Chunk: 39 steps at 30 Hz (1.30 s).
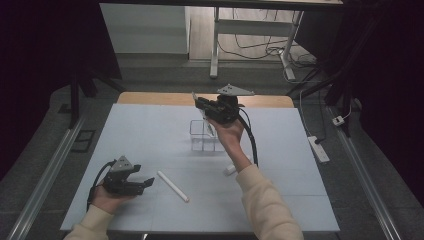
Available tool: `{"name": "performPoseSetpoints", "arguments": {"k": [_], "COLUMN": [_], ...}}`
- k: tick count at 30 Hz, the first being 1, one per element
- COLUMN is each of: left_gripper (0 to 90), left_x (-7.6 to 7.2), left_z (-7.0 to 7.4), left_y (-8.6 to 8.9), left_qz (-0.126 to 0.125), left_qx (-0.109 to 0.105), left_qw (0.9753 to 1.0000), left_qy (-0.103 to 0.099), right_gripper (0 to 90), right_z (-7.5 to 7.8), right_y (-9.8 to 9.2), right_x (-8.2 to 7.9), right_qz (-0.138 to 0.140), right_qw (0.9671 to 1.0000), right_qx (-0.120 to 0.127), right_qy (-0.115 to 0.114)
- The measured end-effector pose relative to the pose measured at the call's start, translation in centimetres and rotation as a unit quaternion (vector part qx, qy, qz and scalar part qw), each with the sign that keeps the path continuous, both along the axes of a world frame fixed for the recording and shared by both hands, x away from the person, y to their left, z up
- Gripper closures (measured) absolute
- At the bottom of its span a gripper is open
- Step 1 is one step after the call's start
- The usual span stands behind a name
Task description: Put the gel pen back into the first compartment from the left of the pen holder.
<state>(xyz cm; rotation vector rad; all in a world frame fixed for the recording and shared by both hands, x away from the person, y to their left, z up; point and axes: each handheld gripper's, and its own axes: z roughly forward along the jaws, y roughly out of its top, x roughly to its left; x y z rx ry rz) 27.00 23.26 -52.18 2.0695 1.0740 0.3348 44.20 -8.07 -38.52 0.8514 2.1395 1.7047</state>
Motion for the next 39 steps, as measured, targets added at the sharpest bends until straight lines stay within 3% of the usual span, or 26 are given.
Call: {"name": "performPoseSetpoints", "arguments": {"k": [21, 30, 39], "left_gripper": [24.4, 24.3, 24.3], "left_x": [0.1, 0.1, 0.1], "left_z": [-0.1, -0.1, -0.1], "left_y": [0.0, 0.1, 0.1], "left_qz": [-0.003, -0.001, -0.003], "left_qx": [-0.002, -0.004, -0.003], "left_qw": [1.0, 1.0, 1.0], "left_qy": [0.001, 0.002, 0.002], "right_gripper": [80.6, 80.5, 80.4], "right_z": [-0.4, -1.5, -2.1], "right_y": [1.5, 3.0, 3.8], "right_x": [2.0, 3.3, 3.8], "right_qz": [-0.01, -0.011, -0.009], "right_qw": [0.9999, 0.9999, 0.9999], "right_qx": [-0.005, 0.002, 0.009], "right_qy": [0.004, 0.01, 0.002]}}
